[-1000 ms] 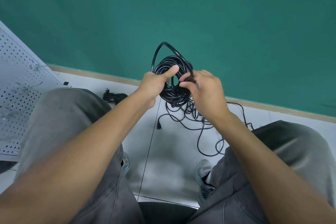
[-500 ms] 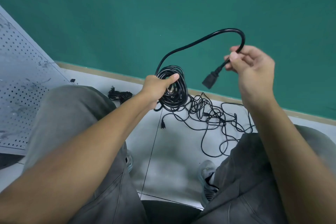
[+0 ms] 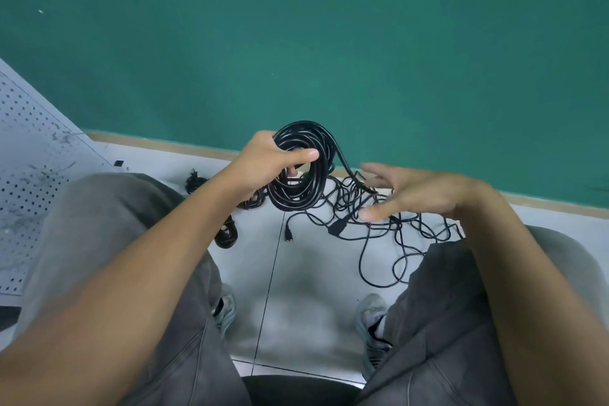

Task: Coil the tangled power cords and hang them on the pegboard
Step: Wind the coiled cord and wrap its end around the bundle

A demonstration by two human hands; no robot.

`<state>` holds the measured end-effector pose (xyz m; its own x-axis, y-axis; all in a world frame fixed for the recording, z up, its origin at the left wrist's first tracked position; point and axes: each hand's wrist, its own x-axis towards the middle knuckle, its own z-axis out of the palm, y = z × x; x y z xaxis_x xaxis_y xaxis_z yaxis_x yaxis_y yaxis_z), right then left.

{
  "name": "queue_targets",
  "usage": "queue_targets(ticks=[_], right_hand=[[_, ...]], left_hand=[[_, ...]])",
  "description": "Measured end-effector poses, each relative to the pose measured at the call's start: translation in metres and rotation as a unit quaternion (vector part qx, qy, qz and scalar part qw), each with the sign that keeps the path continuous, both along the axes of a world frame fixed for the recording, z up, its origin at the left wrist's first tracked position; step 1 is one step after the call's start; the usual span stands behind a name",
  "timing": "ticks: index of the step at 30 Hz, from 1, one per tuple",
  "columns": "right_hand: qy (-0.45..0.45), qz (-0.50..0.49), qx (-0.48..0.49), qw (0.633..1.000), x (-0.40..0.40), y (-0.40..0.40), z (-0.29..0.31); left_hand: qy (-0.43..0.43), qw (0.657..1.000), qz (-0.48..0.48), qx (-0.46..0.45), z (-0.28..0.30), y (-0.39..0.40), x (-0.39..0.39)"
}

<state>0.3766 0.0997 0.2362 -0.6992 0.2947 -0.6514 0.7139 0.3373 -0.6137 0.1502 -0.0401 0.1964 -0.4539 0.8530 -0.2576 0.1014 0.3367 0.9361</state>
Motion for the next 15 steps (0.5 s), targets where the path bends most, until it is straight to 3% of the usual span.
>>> queue_targets(ticks=[4,11,15], right_hand=[[0.220,-0.121,0.003,0.968,-0.026,-0.018,-0.011],[0.246,-0.119,0.038,0.961,-0.044,-0.023,-0.032],[0.305,-0.130,0.006,0.943,-0.047,-0.028,-0.027]], left_hand=[[0.030,0.997,-0.073,0.021,0.005,0.001,0.008],[0.005,0.985,-0.166,0.048,0.015,-0.001,0.009],[-0.005,0.986,-0.150,0.075,0.020,-0.001,0.005]])
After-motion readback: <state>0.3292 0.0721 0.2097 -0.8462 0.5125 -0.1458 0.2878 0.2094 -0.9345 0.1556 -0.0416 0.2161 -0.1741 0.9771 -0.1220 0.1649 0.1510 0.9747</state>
